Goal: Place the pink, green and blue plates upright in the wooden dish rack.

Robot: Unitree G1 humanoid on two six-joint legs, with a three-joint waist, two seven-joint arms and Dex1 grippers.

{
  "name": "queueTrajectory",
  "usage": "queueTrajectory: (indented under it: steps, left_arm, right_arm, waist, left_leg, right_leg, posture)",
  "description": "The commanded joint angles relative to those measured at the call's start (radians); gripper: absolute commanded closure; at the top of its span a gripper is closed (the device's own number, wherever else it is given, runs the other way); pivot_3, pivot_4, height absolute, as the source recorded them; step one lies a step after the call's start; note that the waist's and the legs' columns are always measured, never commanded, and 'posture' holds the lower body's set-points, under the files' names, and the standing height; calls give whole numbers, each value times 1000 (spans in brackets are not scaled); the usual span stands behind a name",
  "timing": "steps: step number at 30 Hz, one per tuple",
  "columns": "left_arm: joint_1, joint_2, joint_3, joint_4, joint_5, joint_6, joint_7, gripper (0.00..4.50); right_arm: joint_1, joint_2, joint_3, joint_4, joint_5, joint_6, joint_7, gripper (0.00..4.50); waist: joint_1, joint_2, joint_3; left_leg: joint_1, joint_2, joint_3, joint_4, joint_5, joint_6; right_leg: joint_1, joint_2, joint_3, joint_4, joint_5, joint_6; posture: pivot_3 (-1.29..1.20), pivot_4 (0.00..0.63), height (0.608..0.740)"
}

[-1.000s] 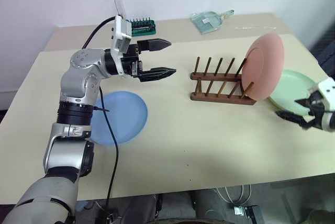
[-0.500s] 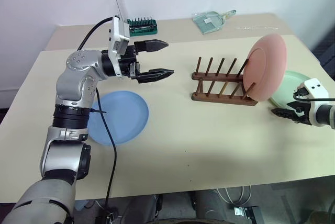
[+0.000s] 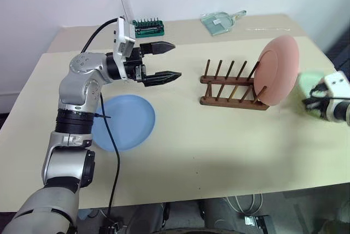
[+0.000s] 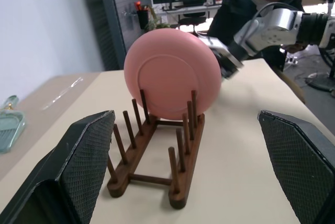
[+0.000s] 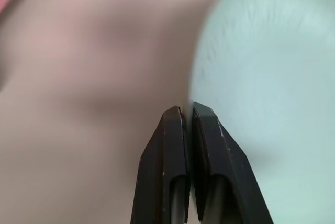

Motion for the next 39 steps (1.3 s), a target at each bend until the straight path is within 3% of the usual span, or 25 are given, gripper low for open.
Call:
queueTrajectory:
  steps: [1, 4, 5, 9, 12, 15, 20, 24, 39]
  left_arm:
    - [-29, 5, 14, -4, -5, -24, 3, 0]
    - [-36, 4, 15, 5, -3, -34, 5, 0]
    - [-38, 3, 15, 9, -4, -35, 7, 0]
    - [-41, 1, 16, 15, -4, -40, 13, 0]
    - [-39, 1, 17, 15, -4, -40, 14, 0]
    - [-37, 1, 18, 14, -6, -39, 16, 0]
    - [-39, -2, 18, 19, -6, -45, 17, 0]
    - [-39, -4, 16, 21, -4, -48, 16, 0]
    - [-1, 19, -17, 22, 48, -150, -36, 0]
  right_arm:
    - [-111, -3, -103, 55, -4, -152, -153, 4490]
    - [-177, 17, -165, -49, 44, -373, -136, 4490]
    - [-211, 48, -213, -80, 125, -347, -103, 4490]
    - [-332, 171, -394, -295, 543, -100, 10, 4490]
    - [-366, 200, -429, -406, 685, 28, -9, 4490]
    - [-436, 241, -488, -473, 943, 225, -123, 4490]
    - [-375, 245, -505, -489, 1336, 560, -273, 4490]
    - [-279, 232, -473, -566, 1462, 644, -293, 4490]
    - [-70, 267, -446, -625, 1448, 577, -315, 4490]
  waist:
    - [0, 0, 0]
    - [-5, 0, 0]
    - [-9, 0, 0]
    - [-21, -1, 0]
    - [-18, 0, 0]
    - [-16, 0, 0]
    - [-16, 0, 0]
    - [-18, 0, 0]
    - [-20, 0, 0]
  left_leg:
    - [0, 0, 0, -1, 0, 0]
    - [-1, 0, 1, -1, 0, 0]
    - [-1, 0, 1, -1, 0, 0]
    - [-1, 1, 0, -1, 0, 0]
    - [-2, 1, -2, -1, 0, 0]
    - [-3, 1, -2, 0, 0, 0]
    - [-4, 1, -3, -1, 0, 1]
    - [-4, 1, -2, -1, 0, 1]
    - [-5, 1, 1, 0, 0, 1]
  right_leg:
    - [-1, 0, 0, 0, 0, 0]
    - [-1, 0, 0, 0, 0, 0]
    - [-2, 0, 0, 0, 0, 0]
    - [-1, 1, 0, -1, 0, 0]
    - [-1, 1, 0, -1, 1, 0]
    - [-2, 1, -1, -1, 2, -1]
    - [-2, 0, -1, -1, 2, -1]
    - [-3, 0, -1, -1, 2, -1]
    - [-7, -1, -1, 0, 2, -1]
  posture:
    - [0, 150, 740]
    - [0, 150, 740]
    - [0, 150, 740]
    - [0, 150, 740]
    - [0, 150, 740]
    - [0, 150, 740]
    - [0, 150, 740]
    - [0, 150, 740]
    - [0, 150, 740]
